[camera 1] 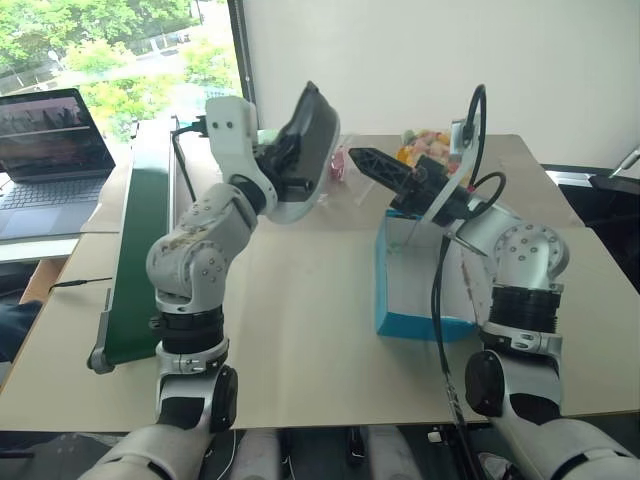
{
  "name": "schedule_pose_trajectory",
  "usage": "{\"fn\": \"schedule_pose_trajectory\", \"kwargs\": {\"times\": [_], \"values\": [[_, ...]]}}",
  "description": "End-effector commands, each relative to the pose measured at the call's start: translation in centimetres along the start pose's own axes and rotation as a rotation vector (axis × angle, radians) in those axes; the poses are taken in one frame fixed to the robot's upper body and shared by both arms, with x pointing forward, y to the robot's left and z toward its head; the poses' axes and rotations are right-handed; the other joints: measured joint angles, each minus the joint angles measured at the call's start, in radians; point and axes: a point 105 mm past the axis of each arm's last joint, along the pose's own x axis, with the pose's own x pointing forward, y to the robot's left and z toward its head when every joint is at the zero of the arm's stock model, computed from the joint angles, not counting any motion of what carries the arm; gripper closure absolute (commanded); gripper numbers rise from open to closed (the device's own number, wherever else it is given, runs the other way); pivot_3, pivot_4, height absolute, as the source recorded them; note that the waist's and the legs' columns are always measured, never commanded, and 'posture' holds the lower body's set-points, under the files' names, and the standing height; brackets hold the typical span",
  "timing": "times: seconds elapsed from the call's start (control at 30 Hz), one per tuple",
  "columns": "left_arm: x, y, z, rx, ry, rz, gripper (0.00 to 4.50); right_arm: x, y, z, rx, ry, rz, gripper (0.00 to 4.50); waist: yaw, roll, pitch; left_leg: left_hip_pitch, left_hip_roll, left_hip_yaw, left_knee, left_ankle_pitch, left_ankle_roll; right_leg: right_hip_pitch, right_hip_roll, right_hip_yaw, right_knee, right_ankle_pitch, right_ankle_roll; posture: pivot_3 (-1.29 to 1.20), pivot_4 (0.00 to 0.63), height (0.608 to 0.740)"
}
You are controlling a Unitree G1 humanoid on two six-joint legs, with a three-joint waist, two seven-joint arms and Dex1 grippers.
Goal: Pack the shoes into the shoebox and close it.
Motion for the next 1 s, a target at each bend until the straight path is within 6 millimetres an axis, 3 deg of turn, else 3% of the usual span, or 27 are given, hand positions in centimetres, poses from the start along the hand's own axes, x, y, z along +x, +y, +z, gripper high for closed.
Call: {"fn": "schedule_pose_trajectory", "kwargs": {"times": [0.03,0.37,0.5,0.7,0.87,1.0], "values": [[-0.2,-1.5,1.5,0.015,-0.061,-0.048,4.46,0.2,1.6,1.4,-0.018,-0.045,0.050,0.00,0.000,0.000,0.000,0.000,0.000,0.000,0.000,0.000,0.000,0.000,0.000,0.000,0.000,0.000,0.000,0.00,0.150,0.738],[0.5,-5.1,0.9,-0.029,-0.046,-0.142,4.46,0.8,1.7,0.9,-0.002,-0.035,0.054,0.00,-0.002,0.000,0.000,0.000,-0.001,0.000,0.000,0.000,0.000,0.001,0.000,0.000,0.000,0.000,0.000,0.00,0.150,0.738],[0.5,-5.6,0.7,-0.031,-0.036,-0.161,4.46,1.0,1.4,0.9,-0.004,-0.036,0.046,0.00,-0.004,0.000,0.000,0.000,0.000,-0.001,0.000,0.000,0.000,0.001,0.000,0.000,0.000,0.000,0.000,0.00,0.150,0.738],[0.5,-5.5,1.2,-0.022,-0.047,-0.158,4.46,1.1,1.0,0.7,-0.006,-0.031,0.037,0.00,-0.005,0.000,0.000,0.000,-0.001,-0.001,0.000,0.000,0.000,0.001,0.000,0.001,0.000,0.000,0.000,0.00,0.150,0.738],[0.7,-3.9,3.0,0.028,-0.087,-0.119,4.46,0.2,-0.5,0.4,-0.033,-0.006,-0.021,0.00,-0.005,0.000,0.000,0.000,-0.001,-0.001,0.000,0.000,0.000,0.001,0.000,0.001,0.000,0.000,0.000,0.00,0.150,0.738],[0.7,-3.8,3.0,0.026,-0.084,-0.119,4.46,0.2,-0.8,0.3,-0.036,-0.007,-0.024,0.00,-0.006,0.000,0.000,0.000,-0.001,-0.001,0.000,0.000,0.000,0.001,0.000,0.001,-0.001,0.000,0.000,0.00,0.150,0.738]]}}
